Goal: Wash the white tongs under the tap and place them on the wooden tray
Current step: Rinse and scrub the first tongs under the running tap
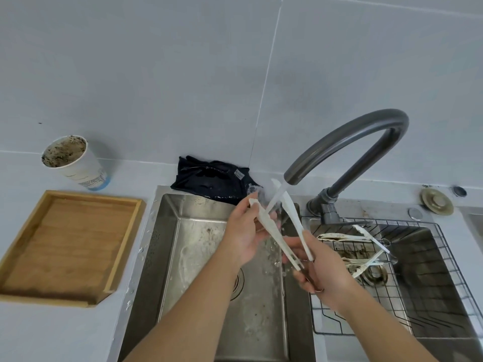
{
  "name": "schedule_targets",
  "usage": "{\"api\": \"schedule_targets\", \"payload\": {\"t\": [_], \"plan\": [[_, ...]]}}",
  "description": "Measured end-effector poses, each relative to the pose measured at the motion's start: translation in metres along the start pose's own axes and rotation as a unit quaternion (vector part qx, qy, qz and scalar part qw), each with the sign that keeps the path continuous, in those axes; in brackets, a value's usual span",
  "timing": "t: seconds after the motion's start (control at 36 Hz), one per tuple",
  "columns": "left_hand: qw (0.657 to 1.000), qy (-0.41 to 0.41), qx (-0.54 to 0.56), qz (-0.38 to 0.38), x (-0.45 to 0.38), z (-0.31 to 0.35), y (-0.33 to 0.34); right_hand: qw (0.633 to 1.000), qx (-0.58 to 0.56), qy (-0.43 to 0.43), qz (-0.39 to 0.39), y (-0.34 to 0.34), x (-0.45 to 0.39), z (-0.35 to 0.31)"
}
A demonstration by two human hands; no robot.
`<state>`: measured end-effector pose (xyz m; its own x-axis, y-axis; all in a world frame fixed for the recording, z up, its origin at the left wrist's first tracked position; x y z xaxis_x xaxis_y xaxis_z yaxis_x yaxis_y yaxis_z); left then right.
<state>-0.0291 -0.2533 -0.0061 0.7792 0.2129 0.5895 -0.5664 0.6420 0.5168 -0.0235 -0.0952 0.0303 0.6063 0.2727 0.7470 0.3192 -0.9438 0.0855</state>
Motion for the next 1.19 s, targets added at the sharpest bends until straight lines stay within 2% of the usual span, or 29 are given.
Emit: {"api": "schedule_targets", "payload": {"t": [0.08, 0.17, 0.22, 0.31, 0.42, 0.53, 0.61, 0.72, 0.83, 0.97, 1.11, 1.19], "plan": [[0.998, -0.012, 0.058, -0.027, 0.003, -0.006, 0.002, 0.997, -0.068, 0.016, -0.037, 0.003, -0.002, 0.004], [0.998, 0.009, 0.028, -0.049, 0.004, -0.010, 0.005, 0.991, -0.114, 0.032, -0.063, 0.005, -0.006, 0.009], [0.999, 0.022, -0.017, -0.024, 0.003, -0.009, 0.003, 0.989, -0.122, 0.040, -0.067, 0.006, -0.008, 0.012], [0.996, 0.042, -0.053, 0.051, -0.001, -0.003, -0.004, 0.993, -0.109, 0.033, -0.042, 0.005, -0.012, 0.014], [0.991, 0.063, -0.081, 0.089, -0.007, 0.001, -0.009, 0.999, -0.043, -0.010, 0.023, 0.001, -0.010, 0.007], [0.985, 0.079, -0.082, 0.128, -0.011, 0.003, -0.014, 0.991, 0.064, -0.094, 0.065, -0.002, -0.004, -0.005], [0.982, 0.080, -0.070, 0.158, -0.013, 0.003, -0.022, 0.967, 0.202, -0.138, 0.070, -0.005, -0.001, -0.007], [0.982, 0.071, -0.081, 0.155, -0.014, -0.001, -0.024, 0.924, 0.340, -0.157, 0.083, -0.009, -0.004, -0.003], [0.990, 0.036, -0.058, 0.127, -0.009, -0.006, -0.022, 0.906, 0.370, -0.180, 0.100, -0.018, -0.009, 0.002], [0.992, 0.021, -0.063, 0.103, -0.004, -0.010, -0.022, 0.889, 0.406, -0.198, 0.077, -0.014, -0.004, 0.005], [0.989, 0.025, -0.089, 0.116, 0.004, -0.014, -0.026, 0.862, 0.450, -0.220, 0.081, -0.008, 0.000, 0.009], [0.990, 0.016, -0.081, 0.116, 0.006, -0.018, -0.029, 0.861, 0.450, -0.226, 0.065, -0.004, 0.001, 0.012]]}}
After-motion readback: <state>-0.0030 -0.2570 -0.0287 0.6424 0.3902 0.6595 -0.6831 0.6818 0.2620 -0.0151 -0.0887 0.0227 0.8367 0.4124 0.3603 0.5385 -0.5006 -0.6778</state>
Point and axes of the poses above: each hand's wrist, its own x-axis away from the middle knuckle, its own y-axis out of the palm, z = x × y, the point moved 5 cm from there along -x, towards the middle knuckle
